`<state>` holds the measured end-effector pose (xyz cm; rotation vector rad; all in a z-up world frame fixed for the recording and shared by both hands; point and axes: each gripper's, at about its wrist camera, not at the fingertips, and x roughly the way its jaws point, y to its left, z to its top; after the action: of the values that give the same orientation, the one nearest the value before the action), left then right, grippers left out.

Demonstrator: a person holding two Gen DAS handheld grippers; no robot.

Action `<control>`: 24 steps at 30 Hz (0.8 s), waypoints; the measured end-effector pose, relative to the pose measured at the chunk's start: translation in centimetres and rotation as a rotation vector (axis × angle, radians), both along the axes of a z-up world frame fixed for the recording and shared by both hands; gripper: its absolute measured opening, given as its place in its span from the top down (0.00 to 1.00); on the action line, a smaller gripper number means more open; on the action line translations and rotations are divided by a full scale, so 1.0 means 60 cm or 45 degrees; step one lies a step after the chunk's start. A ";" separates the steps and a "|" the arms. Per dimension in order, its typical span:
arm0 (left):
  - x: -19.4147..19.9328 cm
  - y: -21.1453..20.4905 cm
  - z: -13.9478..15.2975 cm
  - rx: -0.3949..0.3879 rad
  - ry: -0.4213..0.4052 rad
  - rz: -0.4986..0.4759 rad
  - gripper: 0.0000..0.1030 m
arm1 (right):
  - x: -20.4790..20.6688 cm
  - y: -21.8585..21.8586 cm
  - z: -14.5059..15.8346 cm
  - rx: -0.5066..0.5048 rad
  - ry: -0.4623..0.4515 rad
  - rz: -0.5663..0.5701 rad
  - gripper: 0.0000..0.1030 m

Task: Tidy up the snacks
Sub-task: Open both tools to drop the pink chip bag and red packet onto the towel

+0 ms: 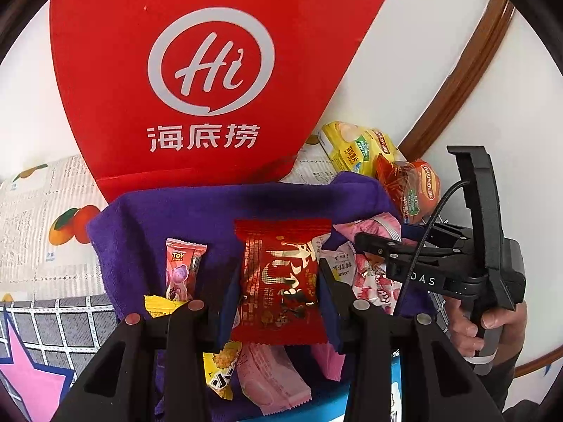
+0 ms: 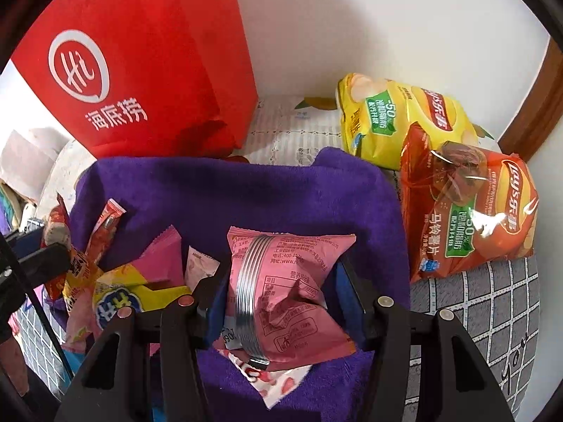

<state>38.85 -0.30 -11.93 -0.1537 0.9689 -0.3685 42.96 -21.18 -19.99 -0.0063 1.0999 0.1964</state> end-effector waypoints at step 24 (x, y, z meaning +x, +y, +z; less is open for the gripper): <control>-0.023 0.013 0.048 -0.081 -0.054 -0.036 0.42 | -0.053 -0.001 0.101 -0.005 -0.225 -0.044 0.34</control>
<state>37.46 0.50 -9.08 -0.1896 0.9190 -0.4273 39.78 -21.24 -13.94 -0.0075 0.9235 0.1594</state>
